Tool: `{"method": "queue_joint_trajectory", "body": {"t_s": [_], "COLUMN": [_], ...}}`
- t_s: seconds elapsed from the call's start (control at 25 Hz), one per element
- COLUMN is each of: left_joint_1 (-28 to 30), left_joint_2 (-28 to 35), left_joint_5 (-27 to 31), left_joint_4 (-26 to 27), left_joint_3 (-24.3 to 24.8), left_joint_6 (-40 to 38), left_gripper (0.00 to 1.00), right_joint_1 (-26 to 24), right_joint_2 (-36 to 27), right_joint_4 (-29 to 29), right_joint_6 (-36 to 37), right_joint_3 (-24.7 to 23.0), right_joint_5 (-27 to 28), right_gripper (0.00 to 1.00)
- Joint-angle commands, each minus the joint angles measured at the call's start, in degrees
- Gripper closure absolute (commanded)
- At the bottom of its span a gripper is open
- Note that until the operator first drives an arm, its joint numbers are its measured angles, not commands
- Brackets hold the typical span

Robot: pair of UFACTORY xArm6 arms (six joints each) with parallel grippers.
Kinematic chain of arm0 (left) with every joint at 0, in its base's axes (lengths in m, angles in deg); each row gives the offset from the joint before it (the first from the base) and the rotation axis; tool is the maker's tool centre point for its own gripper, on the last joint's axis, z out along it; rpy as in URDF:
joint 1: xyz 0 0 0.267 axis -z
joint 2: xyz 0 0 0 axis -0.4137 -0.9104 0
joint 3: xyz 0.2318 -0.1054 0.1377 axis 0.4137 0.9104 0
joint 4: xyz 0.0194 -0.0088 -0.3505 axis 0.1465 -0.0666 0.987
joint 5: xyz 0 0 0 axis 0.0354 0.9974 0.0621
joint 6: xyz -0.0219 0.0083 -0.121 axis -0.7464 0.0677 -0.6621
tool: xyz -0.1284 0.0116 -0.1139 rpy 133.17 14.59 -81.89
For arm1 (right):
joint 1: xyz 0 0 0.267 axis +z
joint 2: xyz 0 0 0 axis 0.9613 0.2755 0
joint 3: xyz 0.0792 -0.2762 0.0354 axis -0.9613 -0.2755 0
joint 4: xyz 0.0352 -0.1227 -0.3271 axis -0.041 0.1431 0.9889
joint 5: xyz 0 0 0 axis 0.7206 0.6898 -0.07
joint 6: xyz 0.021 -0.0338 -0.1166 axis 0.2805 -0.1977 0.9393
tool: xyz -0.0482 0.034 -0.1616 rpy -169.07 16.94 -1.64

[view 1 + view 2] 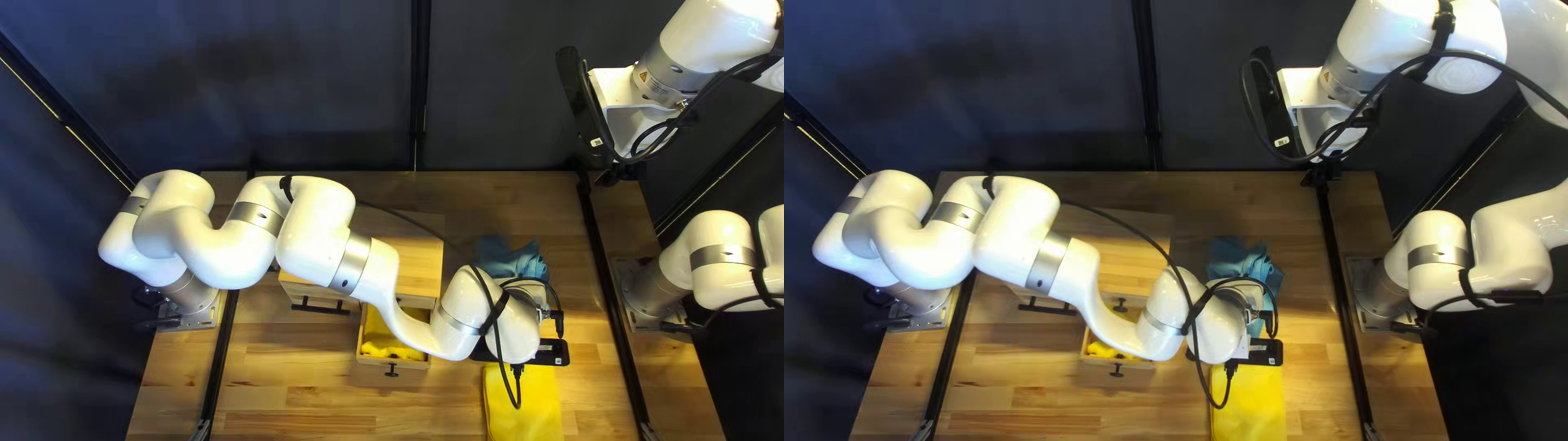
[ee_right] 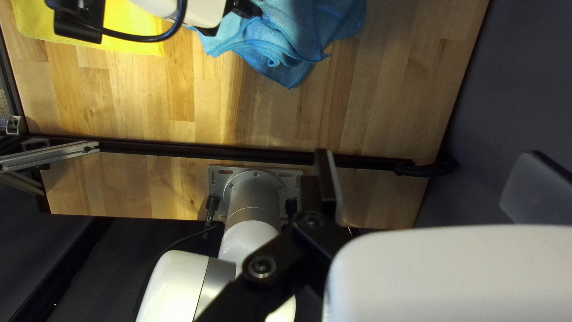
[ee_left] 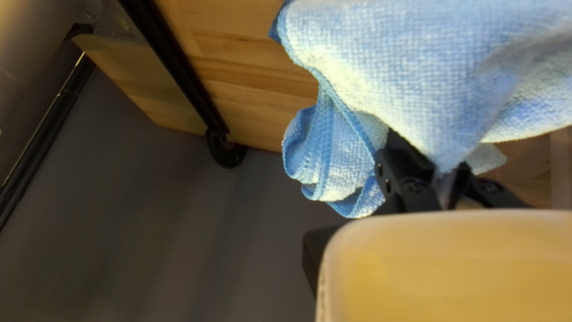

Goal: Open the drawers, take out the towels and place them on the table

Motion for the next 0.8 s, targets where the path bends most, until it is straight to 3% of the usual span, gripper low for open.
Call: {"method": "queue_joint_trajectory", "body": {"t_s": [0.04, 0.08, 0.24, 0.32, 0.56, 0.8], "left_joint_1": [-0.55, -0.70, -0.46, -0.38, 0.98, 3.76], "left_joint_2": [-1.34, -1.67, -2.43, -0.41, 10.40, 17.54], "left_joint_5": [0.13, 0.41, 2.84, 2.96, 1.18, 2.72], "left_joint_4": [2.17, 2.92, 4.88, 5.62, 7.17, 8.86], "left_joint_3": [-1.46, -2.12, -4.65, -2.16, 12.24, 19.35], "left_joint_6": [2.34, 2.81, 4.47, 4.40, 3.05, 3.32], "left_gripper": [0.16, 0.00, 0.00, 0.00, 0.00, 0.00], "right_joint_1": [0.00, 0.00, 0.00, 0.00, 0.00, 0.00], "right_joint_2": [0.00, 0.00, 0.00, 0.00, 0.00, 0.00], "right_joint_4": [0.00, 0.00, 0.00, 0.00, 0.00, 0.00], "right_joint_6": [0.00, 0.00, 0.00, 0.00, 0.00, 0.00], "right_joint_3": [0.00, 0.00, 0.00, 0.00, 0.00, 0.00], "right_joint_5": [0.00, 0.00, 0.00, 0.00, 0.00, 0.00], "right_gripper": [0.00, 0.00, 0.00, 0.00, 0.00, 0.00]}}
